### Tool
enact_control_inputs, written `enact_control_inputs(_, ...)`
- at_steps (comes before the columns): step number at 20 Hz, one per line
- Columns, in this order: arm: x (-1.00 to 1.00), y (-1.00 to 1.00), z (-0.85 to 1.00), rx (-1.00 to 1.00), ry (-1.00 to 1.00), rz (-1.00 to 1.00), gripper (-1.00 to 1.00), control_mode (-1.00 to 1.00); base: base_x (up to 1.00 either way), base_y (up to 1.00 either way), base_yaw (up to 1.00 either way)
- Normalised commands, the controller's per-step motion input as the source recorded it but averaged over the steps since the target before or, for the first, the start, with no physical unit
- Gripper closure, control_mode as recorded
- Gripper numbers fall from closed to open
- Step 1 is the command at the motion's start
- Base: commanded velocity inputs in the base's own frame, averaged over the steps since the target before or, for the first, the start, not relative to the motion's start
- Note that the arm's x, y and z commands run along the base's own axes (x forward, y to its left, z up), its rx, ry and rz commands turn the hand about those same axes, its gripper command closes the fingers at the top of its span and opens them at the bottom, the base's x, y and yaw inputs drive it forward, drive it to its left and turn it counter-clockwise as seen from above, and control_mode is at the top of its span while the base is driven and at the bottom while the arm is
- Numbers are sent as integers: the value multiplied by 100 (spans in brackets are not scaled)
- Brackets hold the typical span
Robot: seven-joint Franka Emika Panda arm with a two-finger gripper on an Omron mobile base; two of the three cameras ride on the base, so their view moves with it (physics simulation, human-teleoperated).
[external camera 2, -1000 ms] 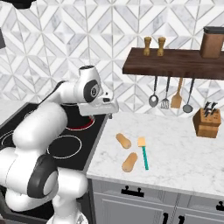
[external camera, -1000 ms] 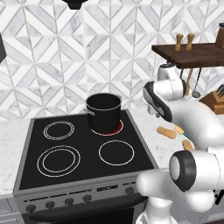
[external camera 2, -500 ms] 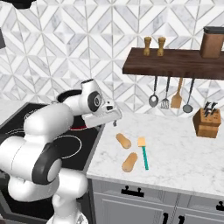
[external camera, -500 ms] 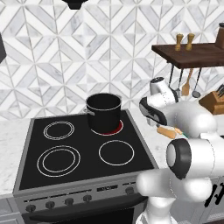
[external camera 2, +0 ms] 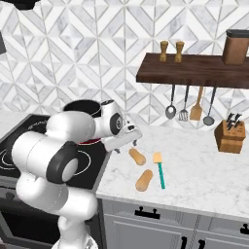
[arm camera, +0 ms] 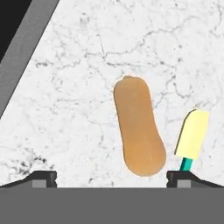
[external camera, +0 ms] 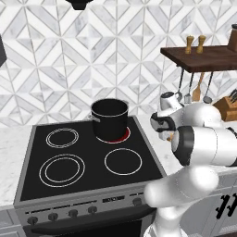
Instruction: Put the squash and squash in the pot. Retrieve the spatula and lightly stir the vegetables in the pot.
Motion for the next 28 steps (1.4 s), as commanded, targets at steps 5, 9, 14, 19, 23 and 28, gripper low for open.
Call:
enact_control_inputs(5,40,-12,-54,0,12,6,-100,-100,0,0,0)
enact_control_inputs(9,47,-13,-32,0,8,1,-100,-100,0,0,0)
enact_control_inputs(14,59,-15,-15,0,3,0,-100,-100,0,0,0)
enact_control_inputs(19,32,-15,-31,0,7,0,-100,-100,0,0,0)
enact_control_inputs(23,-39,-34,-35,4,1,0,-100,-100,0,0,0)
enact_control_inputs(28,-55,-32,-19,9,0,0,100,-100,0,0,0)
